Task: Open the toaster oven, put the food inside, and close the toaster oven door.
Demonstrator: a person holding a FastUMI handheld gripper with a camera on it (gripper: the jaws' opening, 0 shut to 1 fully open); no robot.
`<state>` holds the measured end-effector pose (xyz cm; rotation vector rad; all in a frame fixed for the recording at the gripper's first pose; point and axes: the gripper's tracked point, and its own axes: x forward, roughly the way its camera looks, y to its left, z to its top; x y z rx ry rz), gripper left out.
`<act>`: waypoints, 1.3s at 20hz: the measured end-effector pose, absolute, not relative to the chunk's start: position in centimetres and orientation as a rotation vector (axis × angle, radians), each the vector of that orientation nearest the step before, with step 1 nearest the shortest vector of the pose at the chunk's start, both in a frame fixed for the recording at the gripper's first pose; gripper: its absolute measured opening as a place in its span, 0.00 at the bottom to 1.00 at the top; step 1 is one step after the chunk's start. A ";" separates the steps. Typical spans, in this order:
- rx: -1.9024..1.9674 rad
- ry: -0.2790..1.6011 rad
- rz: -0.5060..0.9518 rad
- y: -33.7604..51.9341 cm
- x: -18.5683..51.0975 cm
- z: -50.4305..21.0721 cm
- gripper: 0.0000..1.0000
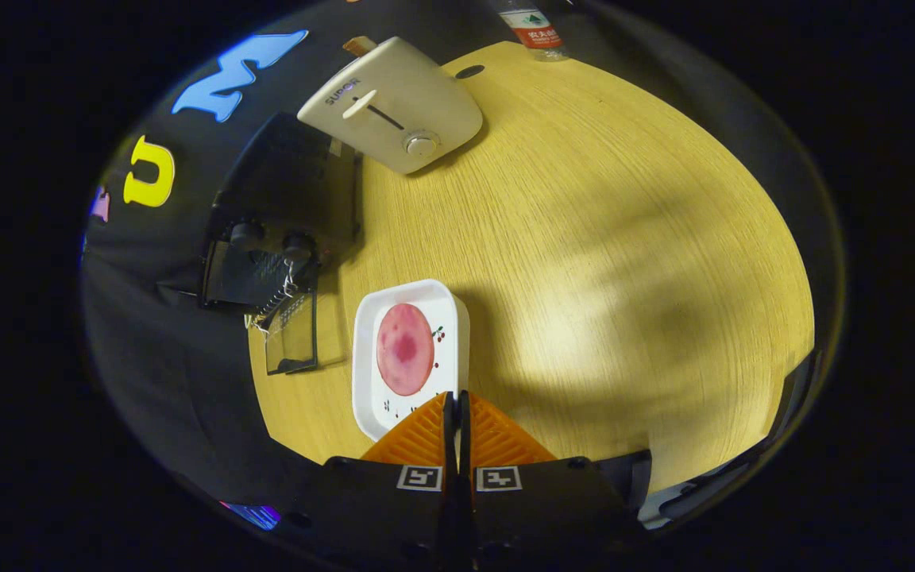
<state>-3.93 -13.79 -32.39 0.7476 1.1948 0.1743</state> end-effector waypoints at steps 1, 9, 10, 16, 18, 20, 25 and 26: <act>0.768 1.181 0.164 -13.6 -4.3 -31.7 0.02; 0.938 1.060 0.086 -7.3 -7.8 -26.2 0.02; 0.978 1.047 0.090 -5.7 -8.3 -25.4 0.02; 1.081 0.994 0.113 2.7 -10.7 -22.5 0.02; 1.090 0.990 0.132 5.2 -11.2 -21.4 0.02; 1.089 0.986 0.148 7.0 -11.1 -20.7 0.02; 1.079 0.980 0.169 9.8 -10.0 -20.1 0.02; 1.083 0.981 0.167 10.3 -9.5 -20.3 0.02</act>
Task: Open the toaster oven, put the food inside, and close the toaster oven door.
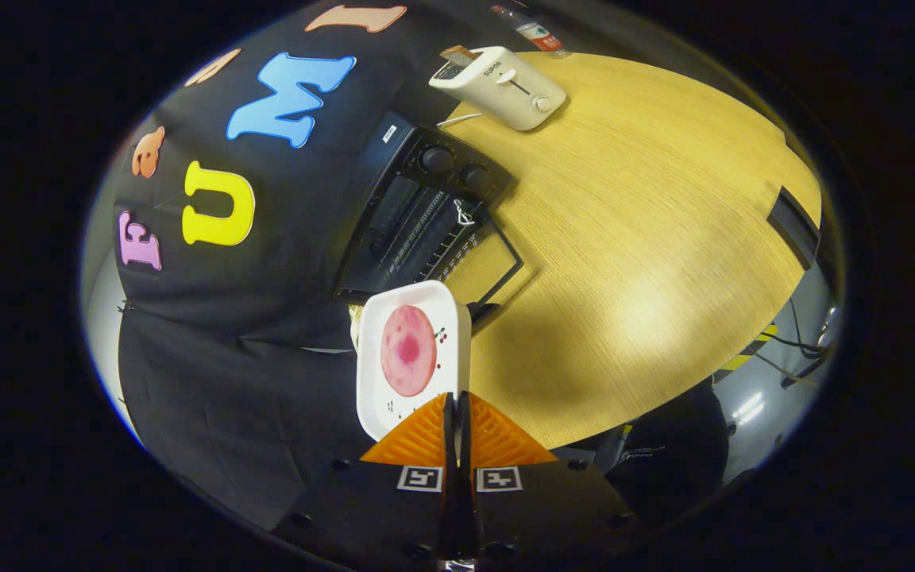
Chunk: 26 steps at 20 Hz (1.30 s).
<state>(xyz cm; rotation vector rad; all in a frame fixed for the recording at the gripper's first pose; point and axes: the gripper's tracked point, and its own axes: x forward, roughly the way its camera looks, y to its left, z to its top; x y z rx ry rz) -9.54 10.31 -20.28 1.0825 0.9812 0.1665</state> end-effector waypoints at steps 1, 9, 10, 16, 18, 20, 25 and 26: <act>1.084 0.985 0.167 10.9 -9.1 -20.5 0.02; 1.072 0.995 0.171 13.7 -3.3 -22.1 0.02; 1.079 0.996 0.164 13.8 -2.2 -22.4 0.02; 1.151 0.981 0.104 14.4 4.0 -24.4 0.02; 1.191 0.962 0.084 14.3 6.0 -24.9 0.02; 1.230 0.948 0.049 14.5 7.9 -25.1 0.02; 1.330 0.868 -0.004 14.8 12.2 -25.7 0.02; 1.343 0.851 -0.013 14.8 12.9 -25.8 0.02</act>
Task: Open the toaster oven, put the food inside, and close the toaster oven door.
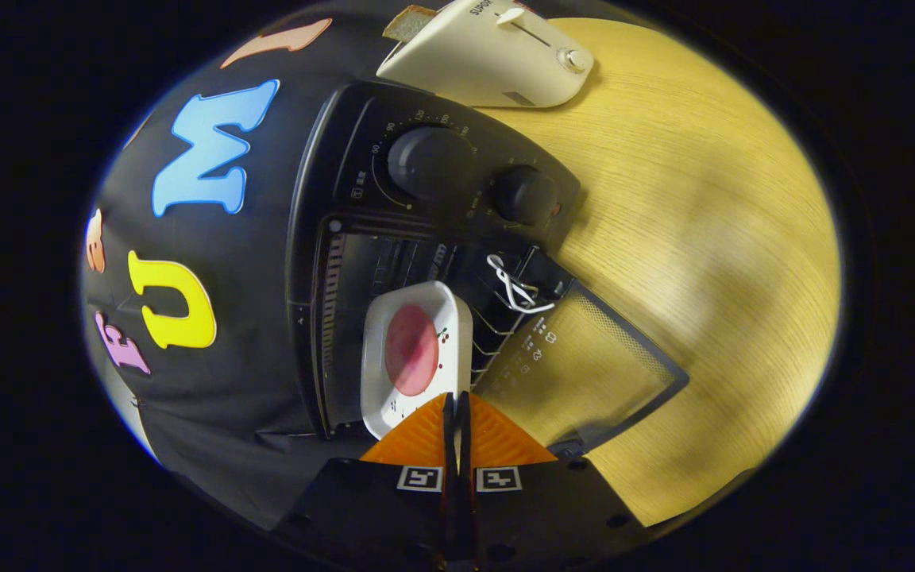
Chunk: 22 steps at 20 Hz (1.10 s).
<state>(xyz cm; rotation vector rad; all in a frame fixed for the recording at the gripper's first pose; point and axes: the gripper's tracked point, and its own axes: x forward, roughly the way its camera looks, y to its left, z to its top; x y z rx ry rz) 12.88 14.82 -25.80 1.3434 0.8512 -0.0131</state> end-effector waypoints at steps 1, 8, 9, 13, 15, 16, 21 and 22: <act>1.357 0.833 -0.024 14.9 13.6 -26.0 0.02; 1.421 0.740 -0.093 15.3 17.2 -27.4 0.02; 1.436 0.729 -0.100 15.4 17.6 -27.3 0.02; 1.464 0.711 -0.134 15.7 18.5 -27.1 0.02; 1.460 0.706 -0.152 15.8 18.6 -27.1 0.02; 1.453 0.702 -0.157 15.6 18.6 -27.0 0.02; 1.414 0.675 -0.143 15.5 17.7 -26.1 0.08; 1.393 0.675 -0.137 15.5 17.5 -26.2 0.09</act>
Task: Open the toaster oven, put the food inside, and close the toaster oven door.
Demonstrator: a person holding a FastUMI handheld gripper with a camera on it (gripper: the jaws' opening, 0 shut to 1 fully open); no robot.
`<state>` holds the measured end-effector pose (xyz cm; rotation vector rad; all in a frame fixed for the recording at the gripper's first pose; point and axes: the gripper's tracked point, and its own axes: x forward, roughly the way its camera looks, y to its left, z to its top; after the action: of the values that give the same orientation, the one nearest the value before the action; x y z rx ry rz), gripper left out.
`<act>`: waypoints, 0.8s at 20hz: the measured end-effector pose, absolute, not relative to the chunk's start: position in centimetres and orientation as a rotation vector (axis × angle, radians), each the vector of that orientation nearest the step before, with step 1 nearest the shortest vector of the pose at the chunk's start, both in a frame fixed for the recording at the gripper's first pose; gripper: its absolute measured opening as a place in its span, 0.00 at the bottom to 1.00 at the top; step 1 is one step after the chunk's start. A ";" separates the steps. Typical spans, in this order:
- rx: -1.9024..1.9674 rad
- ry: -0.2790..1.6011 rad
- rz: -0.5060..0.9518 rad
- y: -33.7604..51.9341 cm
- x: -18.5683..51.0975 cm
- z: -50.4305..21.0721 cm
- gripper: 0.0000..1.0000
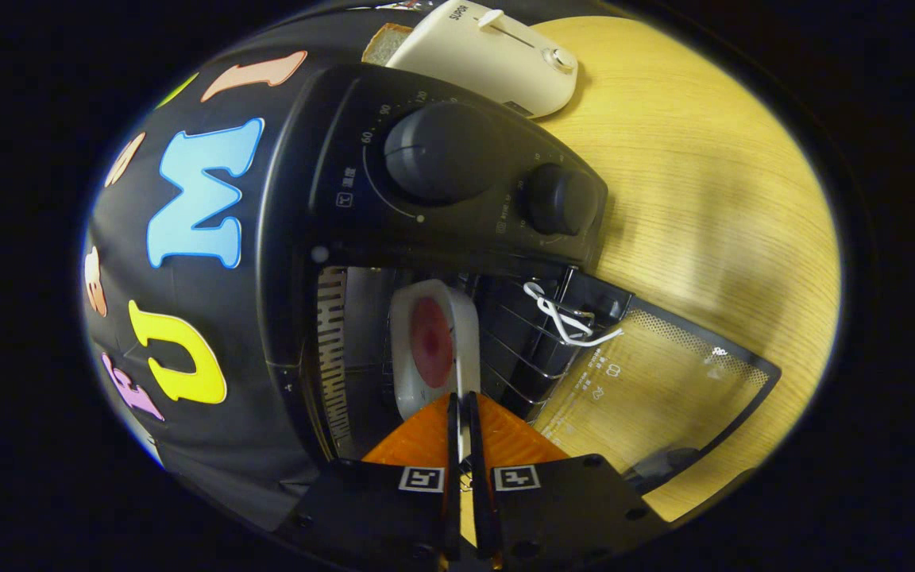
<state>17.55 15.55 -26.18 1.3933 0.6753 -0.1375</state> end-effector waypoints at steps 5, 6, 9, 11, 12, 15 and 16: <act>1.392 0.714 -0.045 17.3 15.5 -24.4 0.59; 1.382 0.727 -0.029 18.1 15.2 -24.3 0.78; 1.267 0.771 0.003 19.1 12.5 -24.1 0.97; 1.145 0.783 0.035 19.7 10.8 -24.2 0.97; 1.052 0.796 0.057 20.2 9.9 -24.6 0.97; 0.811 0.849 0.132 21.5 7.4 -25.8 0.98; 0.763 0.848 0.148 21.8 7.1 -25.7 0.98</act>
<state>7.11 21.82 -25.71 0.7629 0.8475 0.1484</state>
